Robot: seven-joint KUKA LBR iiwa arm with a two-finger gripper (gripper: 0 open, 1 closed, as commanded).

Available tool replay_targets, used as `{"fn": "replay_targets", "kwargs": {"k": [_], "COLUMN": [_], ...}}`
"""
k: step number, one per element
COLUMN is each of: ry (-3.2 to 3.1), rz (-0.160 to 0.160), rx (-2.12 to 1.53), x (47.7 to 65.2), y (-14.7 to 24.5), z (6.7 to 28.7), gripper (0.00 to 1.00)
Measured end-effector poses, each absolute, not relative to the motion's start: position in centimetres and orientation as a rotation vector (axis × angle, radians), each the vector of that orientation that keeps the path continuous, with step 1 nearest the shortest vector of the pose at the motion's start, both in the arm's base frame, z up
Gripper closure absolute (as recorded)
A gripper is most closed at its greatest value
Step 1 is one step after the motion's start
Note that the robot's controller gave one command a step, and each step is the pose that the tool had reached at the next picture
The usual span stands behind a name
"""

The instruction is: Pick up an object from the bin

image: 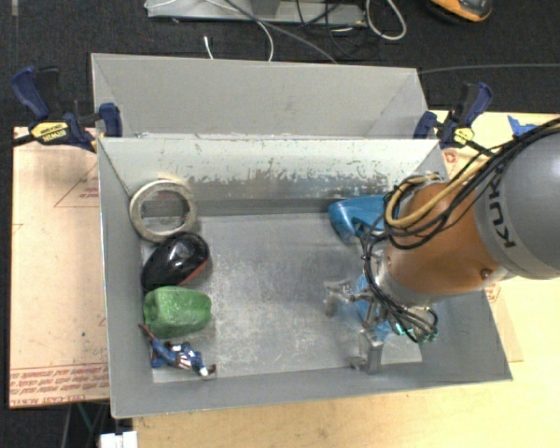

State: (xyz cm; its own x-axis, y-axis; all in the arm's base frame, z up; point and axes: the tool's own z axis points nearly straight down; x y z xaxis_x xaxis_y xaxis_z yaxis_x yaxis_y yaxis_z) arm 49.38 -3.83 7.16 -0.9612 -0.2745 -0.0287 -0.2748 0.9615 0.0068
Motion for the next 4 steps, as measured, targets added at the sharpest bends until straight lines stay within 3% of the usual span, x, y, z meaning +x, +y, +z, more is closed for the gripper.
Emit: {"fn": "replay_targets", "kwargs": {"k": [1, 2, 3, 4], "ry": [3.061, 3.086, 3.070, 3.070], "rz": [0.014, 0.028, 0.014, 0.015], "rx": [-0.535, -0.364, -0.476, -0.476], "x": [51.8, 49.3, 50.7, 50.7], "y": [-14.1, -8.1, -13.5, -13.5], "z": [7.1, 7.2, 16.0, 16.0], "gripper": [0.00, 0.00, 1.00, 1.00]}}
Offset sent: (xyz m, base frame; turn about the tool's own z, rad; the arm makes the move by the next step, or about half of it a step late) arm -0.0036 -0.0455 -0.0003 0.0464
